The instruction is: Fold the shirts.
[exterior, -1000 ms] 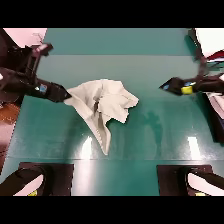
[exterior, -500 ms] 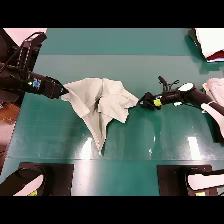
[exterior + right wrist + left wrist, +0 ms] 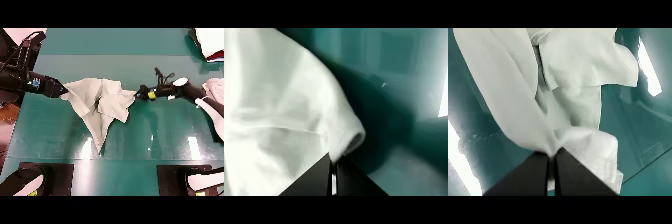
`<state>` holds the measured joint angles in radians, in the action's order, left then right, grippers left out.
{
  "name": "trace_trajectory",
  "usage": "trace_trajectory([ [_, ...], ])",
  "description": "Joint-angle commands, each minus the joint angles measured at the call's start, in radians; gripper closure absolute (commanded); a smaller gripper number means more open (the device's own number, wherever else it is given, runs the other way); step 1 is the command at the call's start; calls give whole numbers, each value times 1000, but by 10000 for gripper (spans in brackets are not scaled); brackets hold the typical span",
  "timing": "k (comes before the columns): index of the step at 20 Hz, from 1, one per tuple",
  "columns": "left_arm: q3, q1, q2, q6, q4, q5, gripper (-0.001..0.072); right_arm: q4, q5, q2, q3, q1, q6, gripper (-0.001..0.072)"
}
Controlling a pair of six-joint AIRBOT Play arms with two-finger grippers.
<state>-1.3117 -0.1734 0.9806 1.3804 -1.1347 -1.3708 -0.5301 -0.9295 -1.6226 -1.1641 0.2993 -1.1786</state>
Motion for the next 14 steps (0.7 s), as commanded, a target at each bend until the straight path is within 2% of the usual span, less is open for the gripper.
trace_trajectory([
  [1,-69,1,-1,31,-108,-3,682,-111,2,101,-145,-48,12,694],
  [4,-278,1,-1,34,-233,-1,682,-230,2,286,-292,-171,-23,694],
  [6,-430,1,-1,34,-241,5,681,-240,1,400,-383,-267,-25,694],
  [11,-747,1,-2,34,-189,10,681,-246,-47,618,-579,-452,-25,694],
  [14,-808,1,-19,34,-99,14,681,-260,-47,735,-631,-527,-24,694],
])
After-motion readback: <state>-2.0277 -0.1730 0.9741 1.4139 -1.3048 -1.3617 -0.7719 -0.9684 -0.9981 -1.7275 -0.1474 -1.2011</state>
